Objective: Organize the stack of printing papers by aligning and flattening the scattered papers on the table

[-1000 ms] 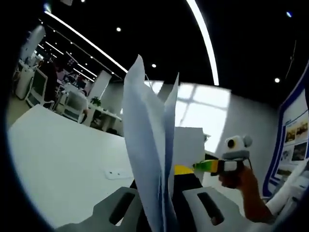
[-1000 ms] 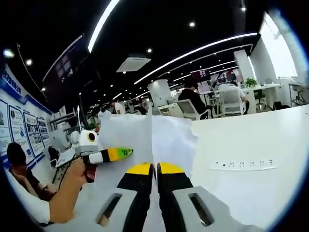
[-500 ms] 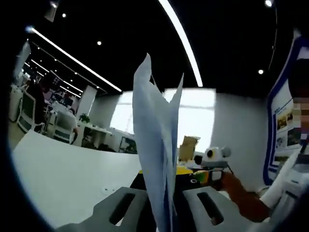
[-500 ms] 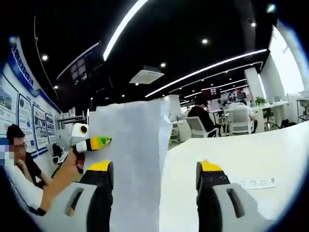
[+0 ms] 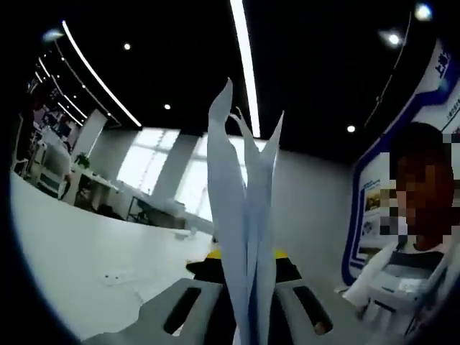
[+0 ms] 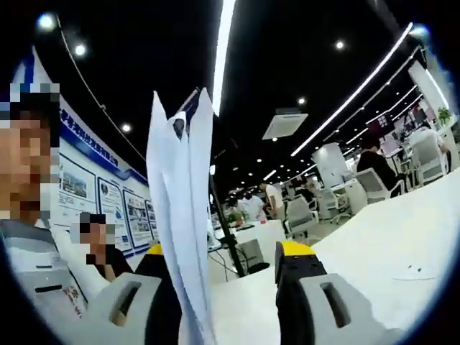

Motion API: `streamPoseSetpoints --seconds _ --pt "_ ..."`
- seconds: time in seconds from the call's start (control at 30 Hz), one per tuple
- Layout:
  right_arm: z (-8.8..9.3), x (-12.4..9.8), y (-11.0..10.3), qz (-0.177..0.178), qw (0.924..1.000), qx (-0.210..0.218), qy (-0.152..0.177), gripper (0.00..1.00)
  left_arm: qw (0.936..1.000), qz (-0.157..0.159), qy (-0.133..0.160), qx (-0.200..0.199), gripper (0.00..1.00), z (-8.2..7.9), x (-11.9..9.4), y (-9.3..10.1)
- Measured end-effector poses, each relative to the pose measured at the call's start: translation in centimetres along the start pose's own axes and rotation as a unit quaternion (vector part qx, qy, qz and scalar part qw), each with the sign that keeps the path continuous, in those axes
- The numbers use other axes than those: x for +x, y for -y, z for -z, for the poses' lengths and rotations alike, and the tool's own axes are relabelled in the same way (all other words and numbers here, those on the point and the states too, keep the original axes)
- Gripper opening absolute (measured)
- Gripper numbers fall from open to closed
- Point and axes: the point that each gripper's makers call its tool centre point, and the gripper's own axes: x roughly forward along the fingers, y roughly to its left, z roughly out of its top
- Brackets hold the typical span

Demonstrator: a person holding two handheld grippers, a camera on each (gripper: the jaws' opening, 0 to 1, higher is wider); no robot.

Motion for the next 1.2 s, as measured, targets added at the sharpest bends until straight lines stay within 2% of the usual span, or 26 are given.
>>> streamPoseSetpoints --seconds 0.1,0.17,0.23,0.33,0.4,0.47,0.53,0.6,0.67,0.73,0.77,0.8,0.83,0.87,0.9,0.97,1.07,1.1,1.13,1.17,1.2 --pt "0.0 0.5 -1.3 -0.034 0.9993 -0.015 -0.003 0.17 1.0000 -0.001 -0.002 -0.004 0.06 0.3 0.0 -0.1" --pt "0.0 0.6 -1.2 -0.030 0.9986 -0.042 -0.009 0.03 0.9995 -0.027 -0.013 0.008 0.06 0.6 -0.1 -1.0" --pt "0.2 0.6 -0.7 -0.009 0.9974 -0.066 -0.025 0.00 0.9975 -0.060 -0.022 0.029 0.06 0.7 -0.2 -1.9" --pt "0.1 0.3 0.6 0.040 0.9955 -0.069 -0.052 0.00 0.9902 -0.098 -0.050 0.086 0.06 1.4 -0.1 -2.8" --pt "-0.1 0.2 1.0 0.059 0.9946 -0.066 -0.054 0.00 0.9860 -0.108 -0.059 0.112 0.07 1.6 -0.1 -3.0" --pt "-0.9 0.1 1.2 0.079 0.9933 -0.071 -0.047 0.00 0.9784 -0.124 -0.065 0.152 0.08 1.3 -0.1 -3.3" --pt "-2.8 0.0 1.5 0.093 0.9944 -0.051 0.001 0.00 0.9704 -0.138 -0.067 0.186 0.09 0.9 -0.2 -3.6" --pt "-3.8 -0.2 1.6 0.096 0.9942 -0.041 0.027 0.00 0.9692 -0.141 -0.061 0.192 0.09 0.5 -0.4 -3.6" --pt "-4.8 -0.5 2.7 0.132 0.9877 -0.063 0.054 0.00 0.9697 -0.153 -0.052 0.184 0.07 -0.1 -0.6 -4.0" --pt "-4.8 -0.4 3.5 0.163 0.9825 -0.071 0.056 0.00 0.9643 -0.176 -0.053 0.190 0.06 -0.4 -0.8 -4.6" --pt "-4.8 -0.2 3.9 0.183 0.9781 -0.085 0.053 0.00 0.9581 -0.190 -0.062 0.206 0.06 -0.4 -0.8 -5.0" --pt "-4.9 -0.1 4.8 0.223 0.9651 -0.130 0.045 0.00 0.9493 -0.207 -0.073 0.225 0.06 -0.2 -0.8 -5.4" --pt "-4.9 0.0 5.0 0.240 0.9584 -0.149 0.039 0.00 0.9421 -0.221 -0.084 0.237 0.06 0.0 -0.7 -5.8" --pt "-4.5 0.2 5.3 0.274 0.9457 -0.173 0.029 0.00 0.9368 -0.232 -0.092 0.245 0.06 0.2 -0.7 -6.2" --pt "-4.5 0.3 5.6 0.295 0.9380 -0.181 0.027 0.00 0.9303 -0.245 -0.102 0.254 0.06 0.5 -0.6 -6.6" --pt "-4.5 0.4 5.9 0.315 0.9283 -0.196 0.024 0.00 0.9224 -0.254 -0.115 0.268 0.06 1.0 -0.4 -6.9" --pt "-4.4 0.9 5.5 0.302 0.9295 -0.210 0.025 0.00 0.9191 -0.257 -0.119 0.274 0.07 1.1 -0.6 -7.2" --pt "-4.6 0.8 5.6 0.304 0.9290 -0.210 0.028 0.00 0.9197 -0.254 -0.118 0.275 0.07 1.0 -1.0 -7.2" --pt "-4.5 1.0 5.5 0.291 0.9322 -0.213 0.031 0.00 0.9245 -0.247 -0.113 0.267 0.08 0.9 -1.3 -7.2" --pt "-3.9 1.3 5.6 0.270 0.9345 -0.232 0.021 0.00 0.9260 -0.247 -0.110 0.263 0.09 0.9 -1.6 -7.5" --pt "-3.3 1.0 6.8 0.278 0.9289 -0.244 0.017 0.03 0.9248 -0.250 -0.105 0.267 0.11 0.9 -1.9 -7.9"
